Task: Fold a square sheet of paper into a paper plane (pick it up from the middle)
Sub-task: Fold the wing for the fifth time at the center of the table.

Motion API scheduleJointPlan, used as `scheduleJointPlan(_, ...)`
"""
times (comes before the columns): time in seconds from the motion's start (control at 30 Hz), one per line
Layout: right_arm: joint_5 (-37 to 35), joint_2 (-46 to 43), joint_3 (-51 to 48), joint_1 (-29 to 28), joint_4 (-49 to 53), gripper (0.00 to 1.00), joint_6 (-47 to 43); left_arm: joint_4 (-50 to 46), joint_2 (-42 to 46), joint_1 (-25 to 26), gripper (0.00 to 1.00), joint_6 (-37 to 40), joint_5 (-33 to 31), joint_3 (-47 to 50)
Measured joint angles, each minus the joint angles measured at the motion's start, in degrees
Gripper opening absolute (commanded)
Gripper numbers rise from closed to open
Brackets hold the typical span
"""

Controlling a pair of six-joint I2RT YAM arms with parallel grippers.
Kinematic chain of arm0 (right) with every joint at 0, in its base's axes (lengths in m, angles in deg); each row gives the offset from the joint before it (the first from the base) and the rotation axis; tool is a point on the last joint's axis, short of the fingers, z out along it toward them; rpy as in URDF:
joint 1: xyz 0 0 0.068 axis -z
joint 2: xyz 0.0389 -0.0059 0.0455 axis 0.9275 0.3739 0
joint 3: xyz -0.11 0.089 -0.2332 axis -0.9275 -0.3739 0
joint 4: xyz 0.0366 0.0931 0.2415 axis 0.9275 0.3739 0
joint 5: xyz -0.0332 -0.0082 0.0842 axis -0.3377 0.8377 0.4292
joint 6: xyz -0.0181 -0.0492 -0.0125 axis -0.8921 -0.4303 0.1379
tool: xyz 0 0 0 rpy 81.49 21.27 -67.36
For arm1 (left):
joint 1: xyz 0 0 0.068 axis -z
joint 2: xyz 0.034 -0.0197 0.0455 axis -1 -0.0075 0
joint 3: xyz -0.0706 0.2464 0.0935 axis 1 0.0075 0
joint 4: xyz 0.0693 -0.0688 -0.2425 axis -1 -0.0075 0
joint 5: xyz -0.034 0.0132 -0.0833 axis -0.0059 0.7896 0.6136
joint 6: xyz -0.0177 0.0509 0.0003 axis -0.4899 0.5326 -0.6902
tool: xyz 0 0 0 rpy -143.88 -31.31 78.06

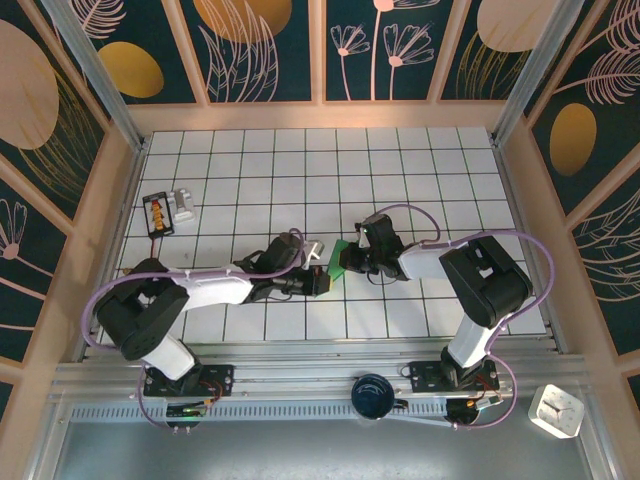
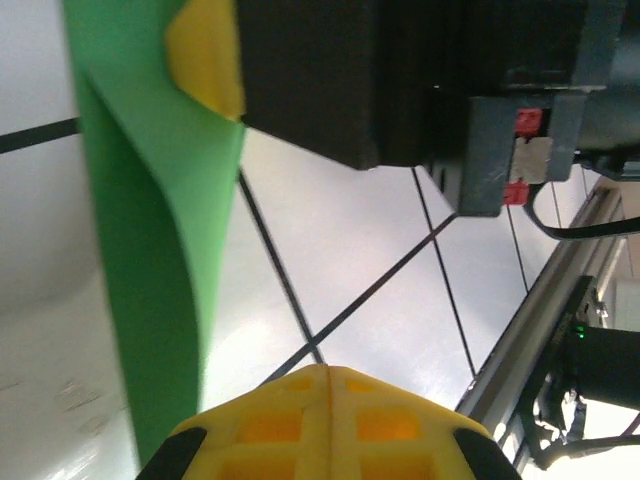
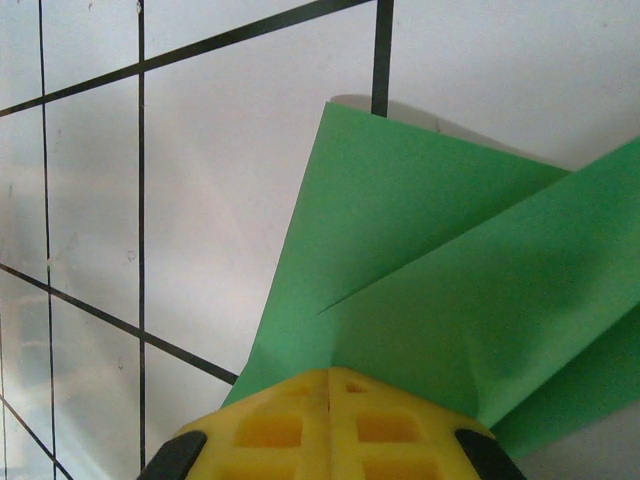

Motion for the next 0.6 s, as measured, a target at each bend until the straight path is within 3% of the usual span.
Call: scheduleJointPlan(0.6, 0.2, 0.11, 0.0, 0.09, -0.17, 0.06, 0.0, 0.11, -8.39, -1.11, 0.0, 1.09, -0.81, -4.13)
